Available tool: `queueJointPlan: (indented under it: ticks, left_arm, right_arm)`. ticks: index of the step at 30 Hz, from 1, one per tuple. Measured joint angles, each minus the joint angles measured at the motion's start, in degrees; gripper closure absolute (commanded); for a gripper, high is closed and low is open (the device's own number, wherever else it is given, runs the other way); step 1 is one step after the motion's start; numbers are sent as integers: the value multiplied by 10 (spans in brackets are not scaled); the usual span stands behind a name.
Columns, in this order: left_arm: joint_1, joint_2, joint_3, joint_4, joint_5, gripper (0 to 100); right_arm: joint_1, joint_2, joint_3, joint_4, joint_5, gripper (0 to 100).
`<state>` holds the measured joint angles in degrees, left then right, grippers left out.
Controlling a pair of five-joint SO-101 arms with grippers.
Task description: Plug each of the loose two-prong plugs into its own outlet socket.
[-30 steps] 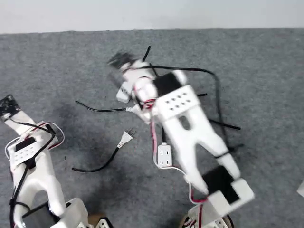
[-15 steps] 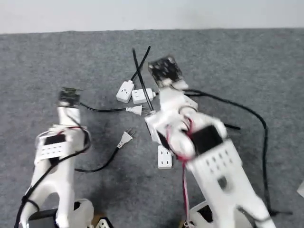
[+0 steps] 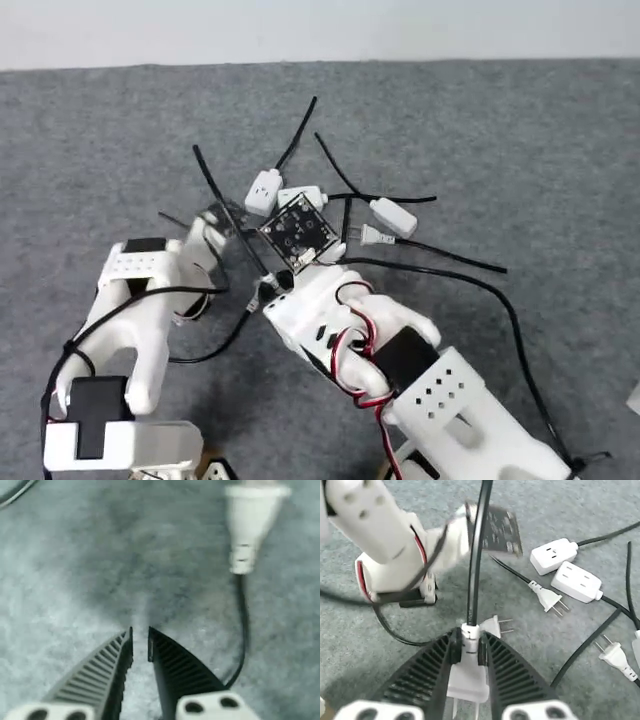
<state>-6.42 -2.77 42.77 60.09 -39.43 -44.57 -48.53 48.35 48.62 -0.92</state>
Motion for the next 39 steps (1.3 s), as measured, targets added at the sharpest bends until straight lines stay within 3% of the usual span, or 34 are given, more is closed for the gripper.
queueJointPlan:
  ticks: [8,14,20,24,29,34,39]
  left_arm:
    - [21,-84,86,-23,-91,960]
    - [33,-229,218,-90,-94,959]
    - [35,-281,246,-118,-94,957]
    - [33,-282,250,-156,-25,956]
    - [15,-286,250,-172,11,956]
    - [11,-286,250,-172,13,956]
    - [11,-286,250,-172,13,956]
  right_arm:
    - [-5,56,0,-32,0,991]
    - [-6,89,0,-44,0,991]
    - [2,90,0,-44,0,991]
    - [29,92,0,-44,10,991]
    - [40,94,0,18,76,991]
    - [60,94,-1,98,197,991]
    - [112,94,-1,77,296,991]
